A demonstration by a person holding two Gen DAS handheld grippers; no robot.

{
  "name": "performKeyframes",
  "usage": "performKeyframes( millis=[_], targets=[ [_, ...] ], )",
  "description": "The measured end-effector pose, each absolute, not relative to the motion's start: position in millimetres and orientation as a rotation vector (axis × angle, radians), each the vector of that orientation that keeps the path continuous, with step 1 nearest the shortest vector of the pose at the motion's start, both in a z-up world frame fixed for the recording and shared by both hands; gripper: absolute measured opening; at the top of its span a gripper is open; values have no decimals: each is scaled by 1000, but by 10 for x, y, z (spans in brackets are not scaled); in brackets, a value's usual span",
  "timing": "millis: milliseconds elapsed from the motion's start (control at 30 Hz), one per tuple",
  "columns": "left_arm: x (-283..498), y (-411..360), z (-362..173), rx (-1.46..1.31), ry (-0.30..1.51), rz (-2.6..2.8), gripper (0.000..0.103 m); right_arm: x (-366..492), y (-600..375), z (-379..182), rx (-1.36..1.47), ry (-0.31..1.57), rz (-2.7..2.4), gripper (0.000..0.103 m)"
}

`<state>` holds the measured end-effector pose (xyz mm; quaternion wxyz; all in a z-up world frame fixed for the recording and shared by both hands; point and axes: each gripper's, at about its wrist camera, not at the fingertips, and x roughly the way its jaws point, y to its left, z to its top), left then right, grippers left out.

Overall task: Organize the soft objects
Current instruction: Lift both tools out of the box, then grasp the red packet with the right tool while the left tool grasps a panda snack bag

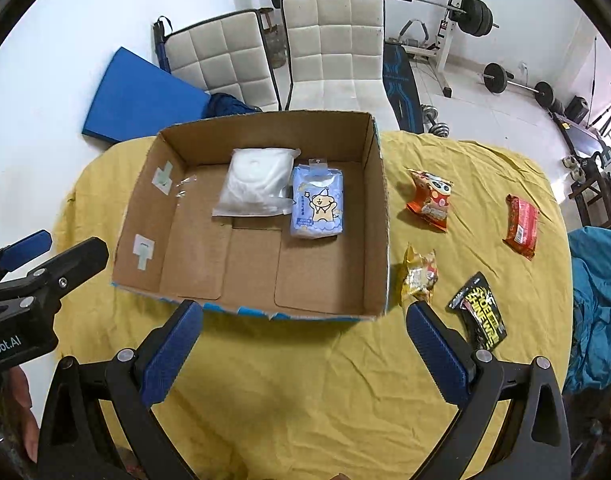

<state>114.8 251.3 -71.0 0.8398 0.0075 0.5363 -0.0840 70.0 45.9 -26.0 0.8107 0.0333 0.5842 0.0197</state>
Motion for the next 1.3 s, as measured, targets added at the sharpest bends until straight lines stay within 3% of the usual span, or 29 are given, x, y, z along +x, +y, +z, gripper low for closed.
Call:
performKeyframes(
  millis=[467,867,1067,1300],
  targets=[
    [885,2325,-454,13,1118,-167,103,420,113,69,169,1203,53,103],
    [1183,803,-470,66,1153,-359,103,420,-1736,-109,316,1235,-202,103],
    [1770,-258,-826,163,1220,-425,103,714,-2820,-422,342,1286,-297,103],
    [2501,-1099,-1711,282,1404,-412,98,1410,-3591,-1148,406,1388,-282,103]
  ],
)
